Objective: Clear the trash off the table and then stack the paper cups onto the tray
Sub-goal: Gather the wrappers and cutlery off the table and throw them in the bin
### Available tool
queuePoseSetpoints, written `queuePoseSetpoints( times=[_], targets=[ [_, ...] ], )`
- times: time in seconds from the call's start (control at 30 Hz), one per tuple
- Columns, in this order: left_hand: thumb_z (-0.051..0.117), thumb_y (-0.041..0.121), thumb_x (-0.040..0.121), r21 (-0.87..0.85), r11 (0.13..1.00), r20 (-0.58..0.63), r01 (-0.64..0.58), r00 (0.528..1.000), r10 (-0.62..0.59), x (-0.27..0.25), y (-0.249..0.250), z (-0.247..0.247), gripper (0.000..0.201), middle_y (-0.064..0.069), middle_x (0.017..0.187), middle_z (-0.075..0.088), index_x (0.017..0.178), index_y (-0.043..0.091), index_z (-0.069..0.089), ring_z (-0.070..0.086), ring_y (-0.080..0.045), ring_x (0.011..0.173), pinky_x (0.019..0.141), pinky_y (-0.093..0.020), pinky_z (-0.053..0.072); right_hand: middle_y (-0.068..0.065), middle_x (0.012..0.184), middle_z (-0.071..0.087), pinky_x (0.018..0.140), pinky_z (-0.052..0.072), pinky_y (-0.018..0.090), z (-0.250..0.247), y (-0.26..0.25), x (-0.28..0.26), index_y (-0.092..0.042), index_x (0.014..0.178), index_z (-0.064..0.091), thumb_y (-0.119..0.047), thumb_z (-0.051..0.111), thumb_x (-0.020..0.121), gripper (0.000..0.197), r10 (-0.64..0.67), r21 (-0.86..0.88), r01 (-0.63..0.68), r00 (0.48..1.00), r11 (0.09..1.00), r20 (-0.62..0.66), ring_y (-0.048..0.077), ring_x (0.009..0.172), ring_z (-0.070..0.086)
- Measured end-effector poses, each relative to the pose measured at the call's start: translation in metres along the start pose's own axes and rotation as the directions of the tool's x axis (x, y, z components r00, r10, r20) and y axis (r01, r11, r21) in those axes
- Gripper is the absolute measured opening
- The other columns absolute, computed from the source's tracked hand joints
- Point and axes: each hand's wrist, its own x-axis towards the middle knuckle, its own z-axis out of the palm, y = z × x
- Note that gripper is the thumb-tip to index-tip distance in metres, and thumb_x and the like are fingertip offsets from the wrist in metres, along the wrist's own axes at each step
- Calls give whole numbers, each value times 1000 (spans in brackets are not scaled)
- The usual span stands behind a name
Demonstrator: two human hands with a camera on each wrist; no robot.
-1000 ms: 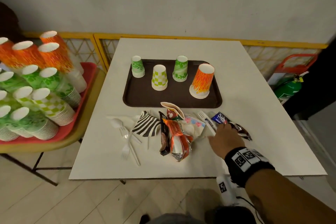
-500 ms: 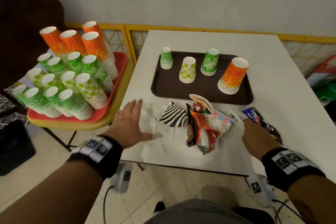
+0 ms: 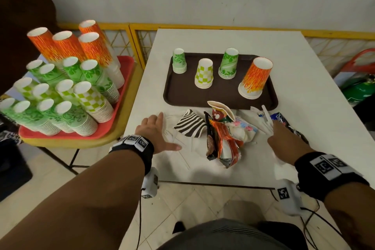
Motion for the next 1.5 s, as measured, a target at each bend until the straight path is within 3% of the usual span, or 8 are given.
queuePoseSetpoints(
  times=[0.27,0.43,0.57,0.67,0.83,1.03,1.33,1.5],
  targets=[
    [63,82,67,-93,985,-65,143,987,-149,-12,13,2,110,-9,139,40,147,13,31,41,-29,128,105,-44,44,8,93,45,75,30,28,-3,-21,-5,-10,108,45,-8,48,95,14,-16,-34,16,1000,999,-14,25,85,42],
    [60,81,69,-133,976,-61,172,981,-182,-12,11,2,106,-9,143,39,148,18,30,40,-30,131,106,-48,42,4,84,47,55,28,24,0,-25,-4,-13,101,42,-7,49,94,12,-35,-5,35,999,999,-11,17,70,42],
    [57,92,59,-79,997,3,0,1000,1,-12,6,6,134,-8,168,-4,159,28,-5,1,-30,155,121,-58,4,-3,74,34,51,21,22,0,-25,-3,-12,98,37,-8,48,96,13,-34,-40,33,999,999,-24,15,65,39],
    [74,75,62,-49,987,91,-151,984,155,-12,-1,3,129,-6,166,-18,157,39,-5,-7,-32,154,123,-51,2,5,86,45,65,34,27,4,-22,4,-12,98,35,-8,49,96,15,-49,-24,49,999,999,0,24,82,45],
    [69,58,77,-11,980,2,-200,980,200,-8,1,0,93,-7,165,11,154,35,24,23,-32,149,121,-44,27,8,98,49,77,38,32,13,-20,13,-13,102,39,-8,51,94,15,-50,-20,50,999,999,4,26,88,50],
    [64,43,85,-76,977,-114,-201,975,191,-12,19,-1,70,-7,146,41,145,21,35,42,-28,133,110,-40,39,8,97,46,76,37,32,16,-23,13,-13,102,39,-7,54,94,18,-52,-54,51,998,997,-20,25,87,47],
    [70,58,69,68,953,16,-295,956,294,-10,11,8,115,-2,165,9,156,28,2,13,-25,152,125,-46,10,14,103,56,75,43,34,23,-15,21,-3,118,50,-6,53,94,24,-69,-10,68,997,998,-33,27,88,53],
    [70,52,76,50,954,-61,-295,953,298,-12,20,3,111,-4,158,26,158,21,3,28,-27,145,121,-38,24,16,116,61,81,48,36,25,-17,23,-6,123,50,-7,53,94,29,-74,-10,74,997,997,-28,32,103,62]
  ],
)
